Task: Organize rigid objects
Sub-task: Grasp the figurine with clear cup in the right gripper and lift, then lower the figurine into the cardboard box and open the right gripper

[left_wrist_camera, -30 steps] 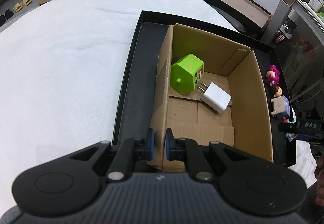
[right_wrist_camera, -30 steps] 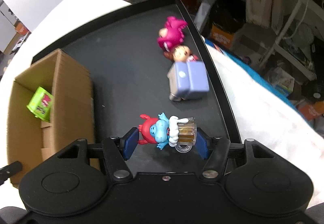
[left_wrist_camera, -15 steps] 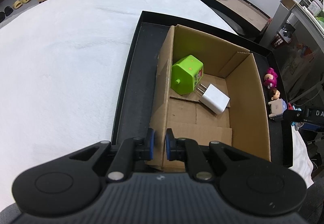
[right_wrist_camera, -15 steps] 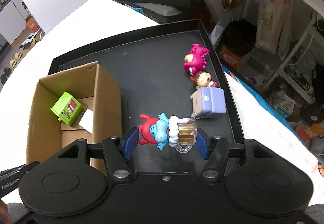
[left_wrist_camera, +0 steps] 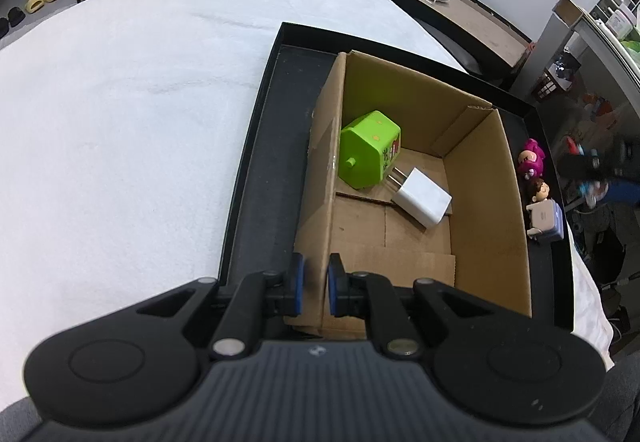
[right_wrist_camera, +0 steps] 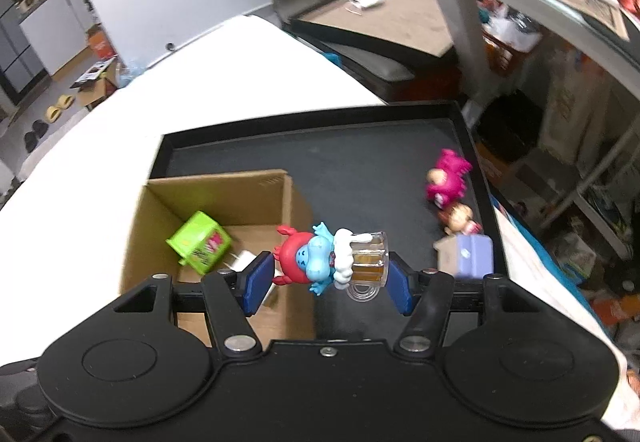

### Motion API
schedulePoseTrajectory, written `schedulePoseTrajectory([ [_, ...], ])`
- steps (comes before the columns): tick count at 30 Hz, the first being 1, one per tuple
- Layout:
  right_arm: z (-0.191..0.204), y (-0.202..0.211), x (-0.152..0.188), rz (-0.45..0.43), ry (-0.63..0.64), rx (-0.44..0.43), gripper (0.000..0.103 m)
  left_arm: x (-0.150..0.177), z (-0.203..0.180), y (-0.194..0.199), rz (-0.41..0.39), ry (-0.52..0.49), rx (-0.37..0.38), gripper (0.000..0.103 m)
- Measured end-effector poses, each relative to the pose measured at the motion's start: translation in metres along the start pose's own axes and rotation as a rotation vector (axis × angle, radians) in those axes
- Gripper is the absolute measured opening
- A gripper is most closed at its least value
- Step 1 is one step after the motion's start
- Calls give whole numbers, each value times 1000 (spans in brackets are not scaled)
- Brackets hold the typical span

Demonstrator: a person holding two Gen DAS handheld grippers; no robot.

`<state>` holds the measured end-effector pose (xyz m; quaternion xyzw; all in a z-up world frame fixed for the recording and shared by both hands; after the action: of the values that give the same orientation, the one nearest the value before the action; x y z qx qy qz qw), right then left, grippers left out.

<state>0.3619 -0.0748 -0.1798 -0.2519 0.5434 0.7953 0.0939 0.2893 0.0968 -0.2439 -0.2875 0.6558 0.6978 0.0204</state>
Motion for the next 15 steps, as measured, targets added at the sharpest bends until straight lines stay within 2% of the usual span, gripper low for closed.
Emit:
schedulePoseTrajectory([
  [7, 41, -6, -10, 0, 121, -53, 58, -1, 0, -1, -10, -8, 4, 11],
  [15, 67, -32, -5, 55, 216, -47, 58, 1, 3, -1, -11, -1, 23, 11],
])
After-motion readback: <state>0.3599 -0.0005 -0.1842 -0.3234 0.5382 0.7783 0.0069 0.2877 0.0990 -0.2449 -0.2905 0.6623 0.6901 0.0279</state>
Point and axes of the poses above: each gripper's, at about its wrist camera, not at the fingertips, and y roughly against the way its jaws point, z to its left, x to its underside, the point moved 7 cm from there along -y, roughly the way its jaws point, and after that the axes turned 12 degrees about -x, right-handed, at the moved point
